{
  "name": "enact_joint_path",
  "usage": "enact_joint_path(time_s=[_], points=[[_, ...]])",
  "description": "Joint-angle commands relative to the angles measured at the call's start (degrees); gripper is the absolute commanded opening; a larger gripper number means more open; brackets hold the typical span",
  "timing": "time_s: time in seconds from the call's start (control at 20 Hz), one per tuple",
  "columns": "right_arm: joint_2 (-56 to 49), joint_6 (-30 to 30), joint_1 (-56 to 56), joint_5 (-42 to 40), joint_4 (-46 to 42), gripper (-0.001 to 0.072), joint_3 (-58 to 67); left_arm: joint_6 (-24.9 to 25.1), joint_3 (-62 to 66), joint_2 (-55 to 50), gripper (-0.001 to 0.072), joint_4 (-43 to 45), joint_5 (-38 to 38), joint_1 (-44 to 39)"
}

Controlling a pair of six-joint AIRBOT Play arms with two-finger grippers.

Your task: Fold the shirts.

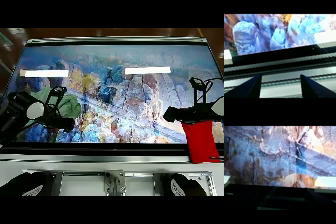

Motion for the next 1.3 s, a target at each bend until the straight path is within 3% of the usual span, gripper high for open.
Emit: enact_joint_path(time_s=[0.0,0.1,0.2,0.25,0.3,0.4,0.7,1.0,1.05,1.1,1.15,1.2,1.25], points=[[0.0,0.0,0.0,-0.2,0.0,0.0659,0.0,-0.2,0.0,-0.7,0.0559,0.2,0.7,0.1],[0.0,0.0,0.0,-0.7,0.0,0.066,0.0,-0.2,0.0,-0.9,0.0558,0.7,2.4,0.1],[0.0,0.0,0.0,-2.5,0.1,0.0659,0.0,-0.2,0.0,-1.6,0.0566,4.2,9.9,1.0],[0.0,0.0,0.0,-3.6,0.1,0.0659,0.0,-0.4,0.0,-2.4,0.0662,4.5,14.2,2.9],[0.0,0.0,0.0,-4.6,0.1,0.0659,0.0,-1.2,0.0,-3.5,0.0713,4.3,18.3,5.6],[0.0,0.0,0.0,-5.8,0.1,0.0659,0.0,-1.3,0.5,-6.6,0.0713,2.5,22.5,12.0],[0.0,0.0,0.0,-8.3,0.1,0.0659,0.0,2.3,6.5,-23.9,0.0713,2.0,16.2,24.9],[0.0,0.0,0.0,-8.9,3.2,0.0659,0.0,1.2,6.8,-31.9,0.0705,-2.3,23.8,24.9],[0.0,0.0,0.0,-8.9,4.4,0.0659,0.0,0.0,6.8,-32.4,0.0593,-2.2,23.9,25.0],[0.0,0.0,0.0,-8.9,5.1,0.0659,0.0,0.0,6.8,-32.7,0.0375,-2.3,23.6,25.2],[0.0,0.0,0.0,-8.9,5.6,0.0659,0.0,0.1,6.8,-32.7,0.0215,-2.3,23.3,25.3],[0.0,0.0,0.0,-8.8,5.7,0.0659,0.0,0.1,7.2,-32.5,0.0089,-2.6,22.5,25.3],[0.0,0.0,0.0,-8.8,5.7,0.0659,0.0,0.9,8.3,-32.2,0.0036,-3.5,21.4,25.3]])
